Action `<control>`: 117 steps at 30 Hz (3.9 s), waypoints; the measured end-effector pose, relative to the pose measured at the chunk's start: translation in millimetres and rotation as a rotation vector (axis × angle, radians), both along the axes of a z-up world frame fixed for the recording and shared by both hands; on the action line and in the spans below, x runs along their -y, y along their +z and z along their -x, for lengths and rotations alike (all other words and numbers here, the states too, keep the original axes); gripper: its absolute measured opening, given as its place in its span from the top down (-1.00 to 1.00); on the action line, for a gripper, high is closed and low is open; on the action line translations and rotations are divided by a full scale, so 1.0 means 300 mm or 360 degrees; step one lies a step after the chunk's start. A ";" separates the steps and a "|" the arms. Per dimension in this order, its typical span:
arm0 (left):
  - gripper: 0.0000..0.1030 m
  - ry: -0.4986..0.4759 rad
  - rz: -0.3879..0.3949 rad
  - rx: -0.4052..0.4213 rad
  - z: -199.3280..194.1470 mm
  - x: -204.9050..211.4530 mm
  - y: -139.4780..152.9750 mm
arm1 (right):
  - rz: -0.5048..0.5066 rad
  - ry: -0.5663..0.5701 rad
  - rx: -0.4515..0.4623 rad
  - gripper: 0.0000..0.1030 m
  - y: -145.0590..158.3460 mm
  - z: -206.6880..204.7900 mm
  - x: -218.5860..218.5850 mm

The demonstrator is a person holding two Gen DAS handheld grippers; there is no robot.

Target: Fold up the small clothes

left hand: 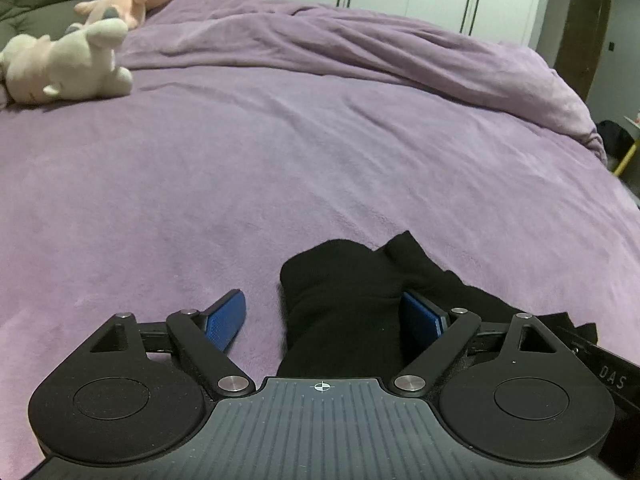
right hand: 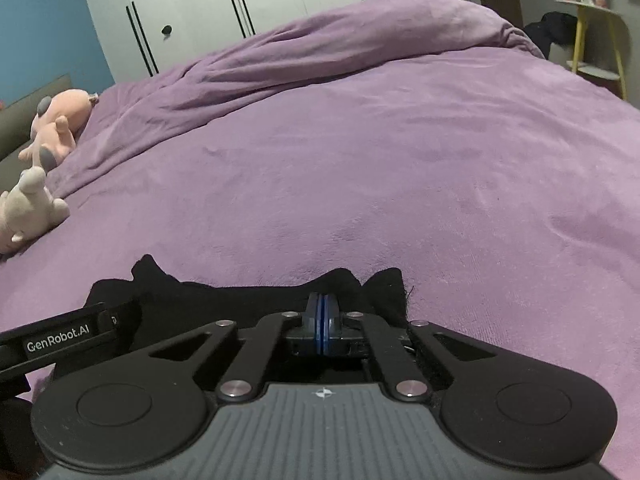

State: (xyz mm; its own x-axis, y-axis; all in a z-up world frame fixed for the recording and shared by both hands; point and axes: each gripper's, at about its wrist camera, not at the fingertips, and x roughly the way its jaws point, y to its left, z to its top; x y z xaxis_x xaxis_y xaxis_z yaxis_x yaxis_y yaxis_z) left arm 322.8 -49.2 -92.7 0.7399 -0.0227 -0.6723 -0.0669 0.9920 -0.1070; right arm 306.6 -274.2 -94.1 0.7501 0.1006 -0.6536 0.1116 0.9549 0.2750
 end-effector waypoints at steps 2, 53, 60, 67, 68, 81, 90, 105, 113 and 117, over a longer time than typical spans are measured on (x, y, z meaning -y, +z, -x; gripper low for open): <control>-0.75 0.0003 -0.0002 -0.0047 0.016 -0.001 0.014 | -0.0011 0.0033 -0.0027 0.89 0.027 0.036 -0.001; -0.16 -0.0115 0.0124 -0.0504 0.597 -0.179 0.104 | 0.0155 0.0208 -0.0275 0.39 0.140 0.596 -0.041; -0.23 -0.0143 0.0028 -0.0506 0.594 -0.156 0.096 | 0.0195 0.0263 -0.0246 0.39 0.132 0.618 -0.040; -0.39 -0.0183 -0.0149 -0.0479 0.648 -0.127 0.106 | 0.0240 0.0219 -0.0512 -0.58 0.160 0.660 -0.068; -0.36 -0.0189 -0.0172 -0.0484 0.661 -0.123 0.110 | 0.0220 0.0192 -0.0598 -0.66 0.147 0.680 -0.068; -0.74 -0.0151 -0.0292 -0.0451 0.773 -0.122 0.197 | 0.0317 0.0147 -0.0581 -0.89 0.267 0.703 -0.161; -0.85 -0.0156 -0.0276 -0.0409 0.781 -0.106 0.255 | 0.0361 0.0072 -0.0572 -0.90 0.306 0.711 -0.173; -0.86 -0.0165 -0.0311 -0.0402 0.793 -0.083 0.272 | 0.0349 -0.0012 -0.0547 -0.90 0.339 0.721 -0.147; -0.86 -0.0168 -0.0308 -0.0421 0.790 -0.081 0.273 | 0.0332 -0.0014 -0.0559 -0.90 0.333 0.722 -0.139; -0.85 -0.0174 -0.0322 -0.0426 0.790 -0.073 0.271 | 0.0328 -0.0017 -0.0560 -0.90 0.334 0.722 -0.138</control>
State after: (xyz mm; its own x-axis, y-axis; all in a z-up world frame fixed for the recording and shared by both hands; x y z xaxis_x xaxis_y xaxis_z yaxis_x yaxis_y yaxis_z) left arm 85.9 -27.2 -11.4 0.5374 0.0613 -0.8411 0.0419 0.9942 0.0993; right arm 90.0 -232.9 6.0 0.4772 -0.0660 -0.8763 0.1749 0.9844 0.0211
